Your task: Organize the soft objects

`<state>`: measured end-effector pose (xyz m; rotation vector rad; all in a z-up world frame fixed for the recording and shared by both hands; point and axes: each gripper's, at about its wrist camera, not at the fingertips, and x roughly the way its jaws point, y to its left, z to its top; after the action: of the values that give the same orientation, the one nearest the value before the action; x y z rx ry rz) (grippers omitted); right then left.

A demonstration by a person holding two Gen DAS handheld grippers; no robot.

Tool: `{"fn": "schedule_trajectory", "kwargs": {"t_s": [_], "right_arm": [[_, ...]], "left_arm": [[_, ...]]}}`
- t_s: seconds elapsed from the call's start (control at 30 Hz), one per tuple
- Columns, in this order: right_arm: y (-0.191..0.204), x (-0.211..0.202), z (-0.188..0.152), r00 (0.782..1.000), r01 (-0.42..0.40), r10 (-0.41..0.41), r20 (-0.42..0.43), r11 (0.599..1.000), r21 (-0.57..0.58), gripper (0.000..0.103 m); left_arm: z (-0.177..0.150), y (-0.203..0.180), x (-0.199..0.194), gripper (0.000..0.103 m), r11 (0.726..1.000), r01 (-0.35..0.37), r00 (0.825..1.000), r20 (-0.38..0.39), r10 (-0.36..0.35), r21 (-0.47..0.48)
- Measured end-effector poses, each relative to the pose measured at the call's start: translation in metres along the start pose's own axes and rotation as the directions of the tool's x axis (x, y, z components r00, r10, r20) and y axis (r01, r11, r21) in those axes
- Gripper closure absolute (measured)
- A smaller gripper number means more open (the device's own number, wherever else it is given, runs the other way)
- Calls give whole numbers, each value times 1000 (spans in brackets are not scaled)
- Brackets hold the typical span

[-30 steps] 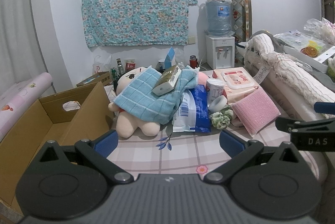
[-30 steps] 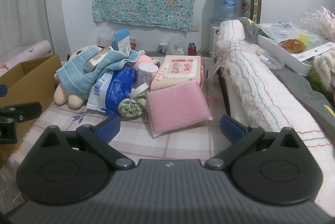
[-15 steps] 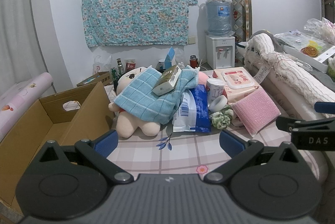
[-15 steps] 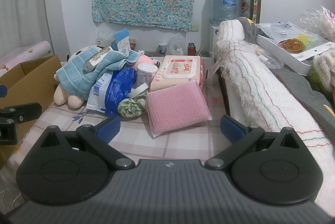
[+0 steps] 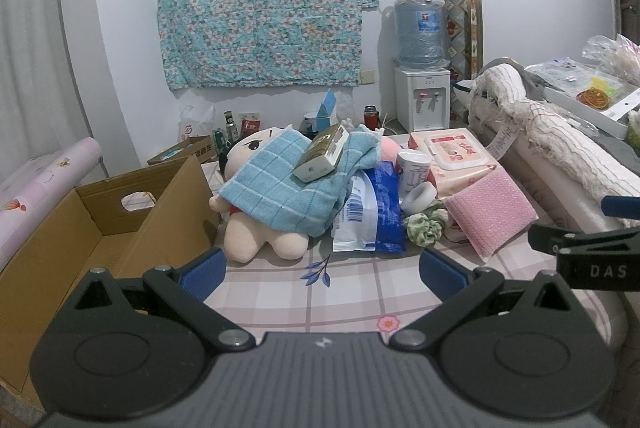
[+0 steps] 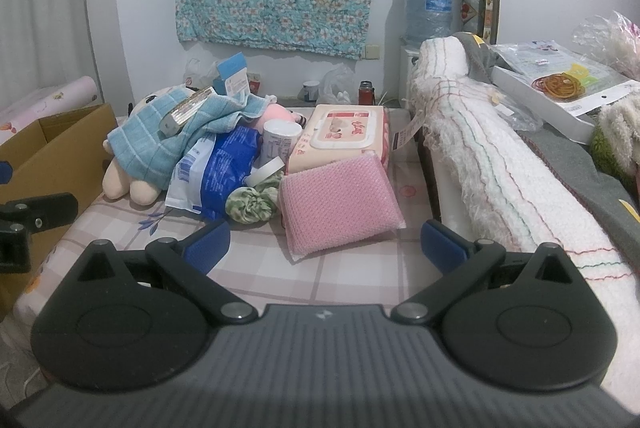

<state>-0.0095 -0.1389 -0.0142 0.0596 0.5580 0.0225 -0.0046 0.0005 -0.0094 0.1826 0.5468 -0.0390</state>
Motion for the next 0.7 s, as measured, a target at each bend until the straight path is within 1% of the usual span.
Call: {"fn": "schedule_trajectory", "kwargs": {"t_s": [0.7], "right_arm": [[0,0,-1,1000,2,-2,4,1000,2,1]], "left_arm": [[-1,1,2,0,1000,-1,1000,-6,1,4]]}}
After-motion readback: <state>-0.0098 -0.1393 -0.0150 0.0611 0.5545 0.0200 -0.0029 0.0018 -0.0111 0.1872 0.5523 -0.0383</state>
